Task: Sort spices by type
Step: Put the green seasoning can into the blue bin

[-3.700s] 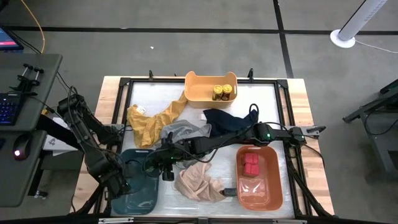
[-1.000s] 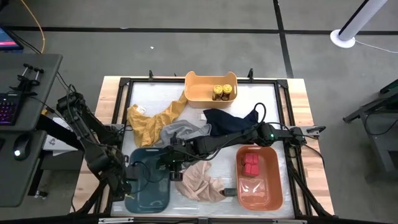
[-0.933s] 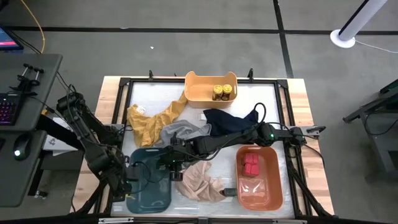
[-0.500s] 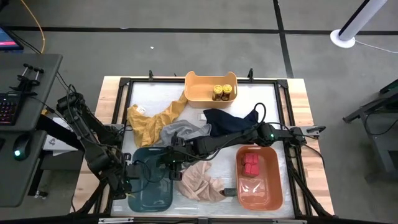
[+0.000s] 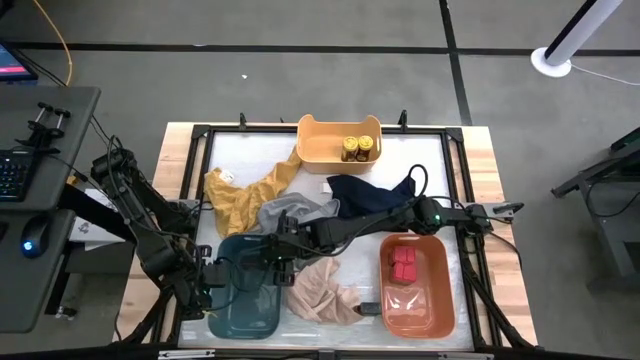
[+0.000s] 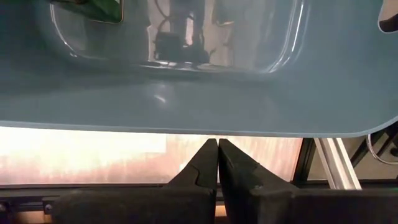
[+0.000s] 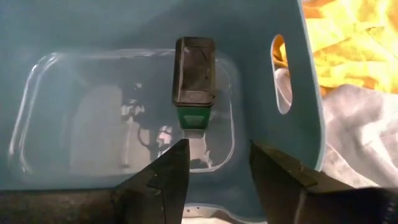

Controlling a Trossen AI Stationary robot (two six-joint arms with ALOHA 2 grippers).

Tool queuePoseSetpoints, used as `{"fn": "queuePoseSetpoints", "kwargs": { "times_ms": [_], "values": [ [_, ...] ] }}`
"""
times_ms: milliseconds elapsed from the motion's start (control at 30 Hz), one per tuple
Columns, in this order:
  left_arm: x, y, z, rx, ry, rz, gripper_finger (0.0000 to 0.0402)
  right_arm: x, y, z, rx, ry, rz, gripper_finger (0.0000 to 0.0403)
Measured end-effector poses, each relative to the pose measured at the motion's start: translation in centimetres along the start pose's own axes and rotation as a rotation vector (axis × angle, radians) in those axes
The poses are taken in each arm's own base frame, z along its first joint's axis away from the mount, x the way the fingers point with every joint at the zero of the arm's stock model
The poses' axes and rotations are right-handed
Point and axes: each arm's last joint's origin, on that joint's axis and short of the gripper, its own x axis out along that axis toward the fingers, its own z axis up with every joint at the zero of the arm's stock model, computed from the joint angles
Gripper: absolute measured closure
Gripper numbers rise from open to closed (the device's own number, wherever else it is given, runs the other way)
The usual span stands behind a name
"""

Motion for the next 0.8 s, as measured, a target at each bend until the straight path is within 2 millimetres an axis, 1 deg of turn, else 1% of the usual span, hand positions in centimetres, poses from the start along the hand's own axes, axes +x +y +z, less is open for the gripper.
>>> {"fn": "queuePoseSetpoints", "kwargs": {
  "times_ms": [233,367,433,567,700,800],
  "values": [
    [0.0,0.0,0.0,0.0,0.0,0.0,0.0401,0.1,-0.4,0.2,0.058,-0.022,-0.033,0.024],
    [-0.4,0.0,-0.1,-0.003,0.021,-0.02,0.0401,-0.4,-0.7,0.7,0.076,-0.059,-0.046,0.0218],
    [-1.1,0.2,-0.1,-0.006,0.03,-0.035,0.0401,-1.3,-0.9,1.2,0.099,-0.083,-0.04,0.0201],
    [-3.1,0.9,-0.6,-0.005,0.009,-0.066,0.0402,-4.1,-1.4,2.5,0.12,-0.145,-0.035,0.0161],
    [-5.1,2.1,-1.3,-0.022,-0.06,-0.128,0.0401,-6.3,-1.9,2.9,0.123,-0.14,-0.041,0.0133],
    [-6.4,3.1,-1.7,-0.053,-0.119,-0.172,0.0401,-7.5,-2.0,2.8,0.119,-0.116,-0.042,0.0125]
  ]
}}
